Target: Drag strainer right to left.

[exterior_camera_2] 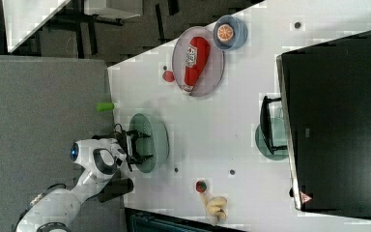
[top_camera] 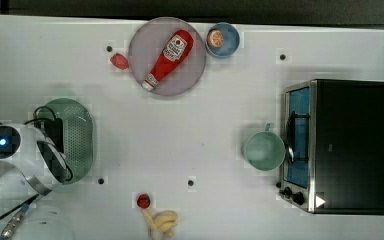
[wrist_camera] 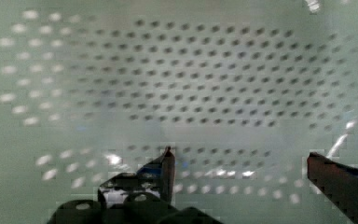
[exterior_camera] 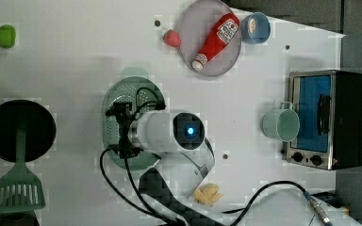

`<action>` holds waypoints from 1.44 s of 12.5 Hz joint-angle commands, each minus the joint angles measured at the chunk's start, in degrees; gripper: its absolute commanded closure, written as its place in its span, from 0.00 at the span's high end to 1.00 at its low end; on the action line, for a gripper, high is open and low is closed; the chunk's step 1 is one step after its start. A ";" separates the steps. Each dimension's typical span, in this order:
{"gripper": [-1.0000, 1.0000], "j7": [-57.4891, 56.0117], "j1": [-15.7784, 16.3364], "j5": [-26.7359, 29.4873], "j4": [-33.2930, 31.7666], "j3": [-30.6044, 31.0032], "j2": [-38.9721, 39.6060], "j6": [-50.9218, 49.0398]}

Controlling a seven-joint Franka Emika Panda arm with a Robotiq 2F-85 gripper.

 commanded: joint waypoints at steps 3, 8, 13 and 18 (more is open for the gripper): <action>1.00 -13.96 -1.42 -1.71 -0.55 -5.54 -13.15 -10.50; 1.00 -46.06 -3.89 -1.82 1.69 -22.57 -32.32 -32.61; 1.00 -71.79 -5.39 -5.79 3.65 -38.93 -43.55 -45.98; 1.00 -75.45 -5.26 -11.68 3.77 -41.48 -45.85 -47.71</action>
